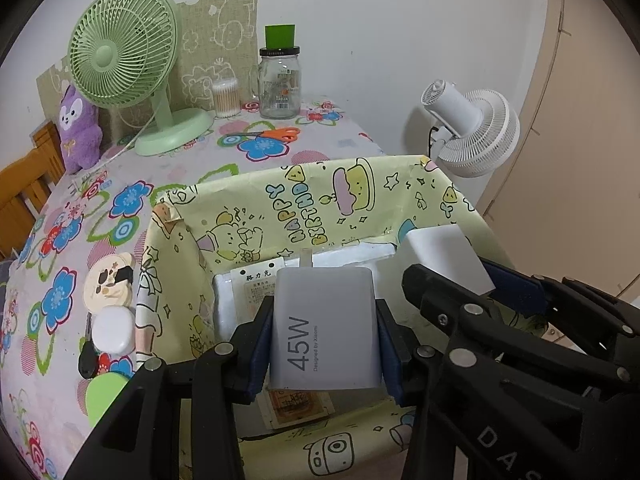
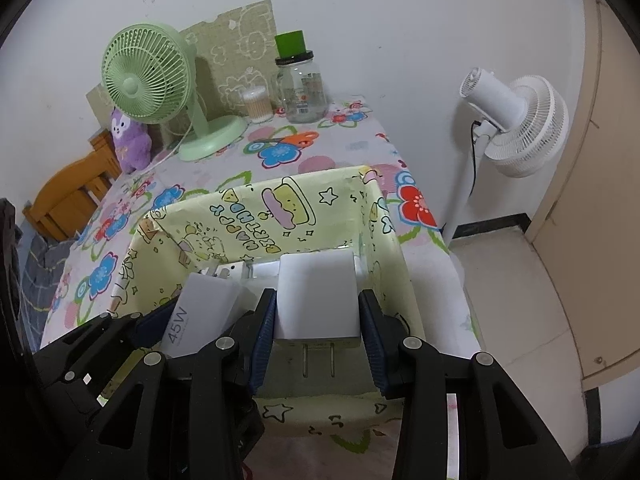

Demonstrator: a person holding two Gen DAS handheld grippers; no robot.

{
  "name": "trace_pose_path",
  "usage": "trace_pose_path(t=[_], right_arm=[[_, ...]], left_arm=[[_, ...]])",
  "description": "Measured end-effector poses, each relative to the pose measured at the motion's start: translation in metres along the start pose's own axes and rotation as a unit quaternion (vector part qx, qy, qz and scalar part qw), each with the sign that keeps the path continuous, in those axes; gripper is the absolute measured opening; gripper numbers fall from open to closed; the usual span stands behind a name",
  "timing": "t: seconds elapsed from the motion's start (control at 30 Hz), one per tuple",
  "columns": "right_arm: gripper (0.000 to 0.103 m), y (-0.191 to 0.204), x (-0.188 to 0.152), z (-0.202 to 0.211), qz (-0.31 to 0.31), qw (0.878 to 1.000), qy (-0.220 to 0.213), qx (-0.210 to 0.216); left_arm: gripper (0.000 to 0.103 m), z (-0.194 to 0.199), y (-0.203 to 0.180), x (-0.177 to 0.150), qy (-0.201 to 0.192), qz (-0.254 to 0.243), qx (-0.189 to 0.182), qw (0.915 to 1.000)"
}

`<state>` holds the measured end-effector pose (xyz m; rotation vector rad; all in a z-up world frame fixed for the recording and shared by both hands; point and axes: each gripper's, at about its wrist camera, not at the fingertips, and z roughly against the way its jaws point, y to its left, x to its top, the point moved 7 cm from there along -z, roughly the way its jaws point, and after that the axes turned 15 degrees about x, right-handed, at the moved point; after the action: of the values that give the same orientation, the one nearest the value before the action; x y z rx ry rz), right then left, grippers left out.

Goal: Organize rigid objects
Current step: 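Lower both chargers into the yellow box and open both tools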

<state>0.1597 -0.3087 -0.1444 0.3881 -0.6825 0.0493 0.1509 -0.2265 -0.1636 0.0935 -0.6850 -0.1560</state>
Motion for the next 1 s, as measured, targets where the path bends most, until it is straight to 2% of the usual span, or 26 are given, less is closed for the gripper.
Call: trace_pose_path(t=[0.4, 0.57, 0.63, 0.73, 1.0], right_arm=[[0.046, 0.001, -0.001, -0.002, 0.000, 1.000, 0.010, 0.000], [0.050, 0.002, 0.000, 0.000, 0.001, 1.000, 0.008, -0.011], [0.051, 0.003, 0.000, 0.002, 0.001, 1.000, 0.008, -0.014], [0.057, 0.005, 0.000, 0.005, -0.001, 1.000, 0.003, -0.013], [0.070, 0.014, -0.001, 0.015, -0.004, 1.000, -0.010, -0.023]], left_arm=[[0.051, 0.000, 0.000, -0.002, 0.006, -0.007, -0.001, 1.0000], [0.054, 0.007, -0.001, -0.003, 0.005, -0.014, -0.011, 0.9998], [0.062, 0.011, -0.001, -0.003, 0.002, -0.018, -0.015, 0.9997], [0.073, 0.015, 0.005, -0.002, -0.007, -0.015, 0.004, 0.9999], [0.079, 0.025, 0.020, -0.003, -0.013, -0.004, 0.005, 0.9999]])
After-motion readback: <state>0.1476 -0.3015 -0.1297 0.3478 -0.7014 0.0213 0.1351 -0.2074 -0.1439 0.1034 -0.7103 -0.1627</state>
